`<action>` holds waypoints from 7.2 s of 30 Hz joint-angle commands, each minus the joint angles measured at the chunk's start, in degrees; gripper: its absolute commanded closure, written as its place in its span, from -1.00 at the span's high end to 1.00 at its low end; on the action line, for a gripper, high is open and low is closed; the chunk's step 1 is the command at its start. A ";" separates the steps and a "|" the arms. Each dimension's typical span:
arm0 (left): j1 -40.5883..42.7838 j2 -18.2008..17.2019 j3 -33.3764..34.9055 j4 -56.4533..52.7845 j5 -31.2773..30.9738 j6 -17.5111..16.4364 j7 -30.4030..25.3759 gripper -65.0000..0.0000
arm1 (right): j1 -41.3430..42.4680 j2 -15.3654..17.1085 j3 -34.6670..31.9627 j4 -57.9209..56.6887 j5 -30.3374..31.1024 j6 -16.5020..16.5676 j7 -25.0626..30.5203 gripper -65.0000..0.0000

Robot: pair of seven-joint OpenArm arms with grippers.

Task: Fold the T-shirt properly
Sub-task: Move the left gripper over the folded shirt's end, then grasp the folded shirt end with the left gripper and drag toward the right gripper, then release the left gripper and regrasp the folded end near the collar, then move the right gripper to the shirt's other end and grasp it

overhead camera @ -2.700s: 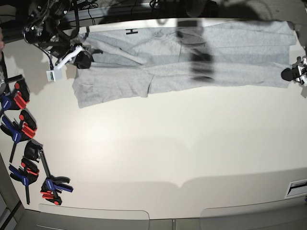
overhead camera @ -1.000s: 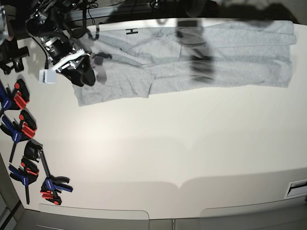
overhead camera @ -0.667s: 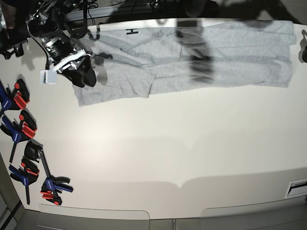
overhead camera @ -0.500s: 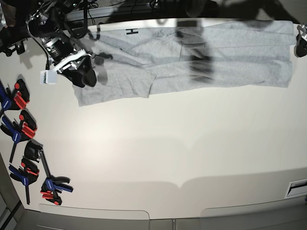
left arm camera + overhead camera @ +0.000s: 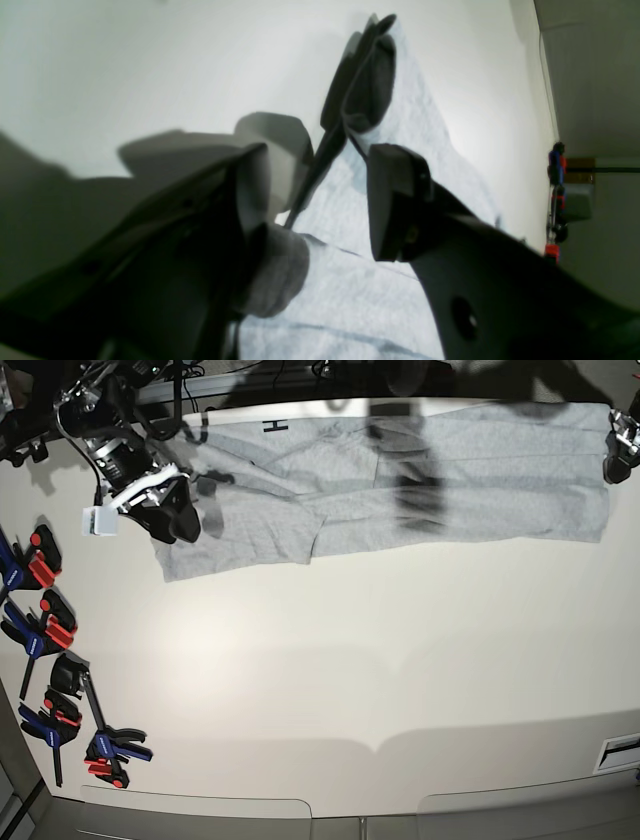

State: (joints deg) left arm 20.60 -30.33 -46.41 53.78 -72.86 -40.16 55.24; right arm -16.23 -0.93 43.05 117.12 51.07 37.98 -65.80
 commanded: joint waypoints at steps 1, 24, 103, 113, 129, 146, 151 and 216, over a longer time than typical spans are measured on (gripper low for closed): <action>0.15 -0.81 1.07 0.57 0.81 0.16 0.76 -0.10 | 0.20 0.46 0.04 1.05 1.66 0.61 1.38 -0.27; -2.62 -0.98 8.48 5.49 -9.22 0.16 0.37 -1.00 | 0.20 0.48 0.07 1.05 -0.61 0.61 1.62 -0.27; 8.79 11.85 29.57 51.04 27.65 0.61 5.64 -1.00 | 0.02 4.59 0.04 0.17 -16.17 -6.91 7.48 -0.27; 8.94 2.21 29.07 53.79 24.72 1.79 6.71 -1.00 | 0.02 4.57 0.04 0.17 -16.39 -6.91 7.08 -0.27; 13.99 7.89 36.81 72.46 30.05 1.03 1.27 -0.33 | 0.02 4.57 0.04 0.17 -16.13 -6.93 7.21 -0.27; 13.77 10.64 57.77 71.78 58.55 19.54 -7.23 -0.29 | 0.02 4.57 0.04 0.17 -14.67 -6.91 7.32 -0.27; 12.09 12.09 57.88 65.11 58.80 20.65 -7.61 -0.28 | 0.02 4.57 0.04 0.17 -14.67 -6.91 7.32 -0.27; 7.67 12.04 58.10 68.04 49.27 14.03 -10.29 0.00 | 6.95 17.00 -0.76 -35.76 -8.37 -4.28 5.05 0.25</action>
State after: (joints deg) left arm 28.23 -18.13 11.68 120.55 -22.65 -25.96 46.28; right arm -9.43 15.11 42.13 80.66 42.61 33.41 -60.49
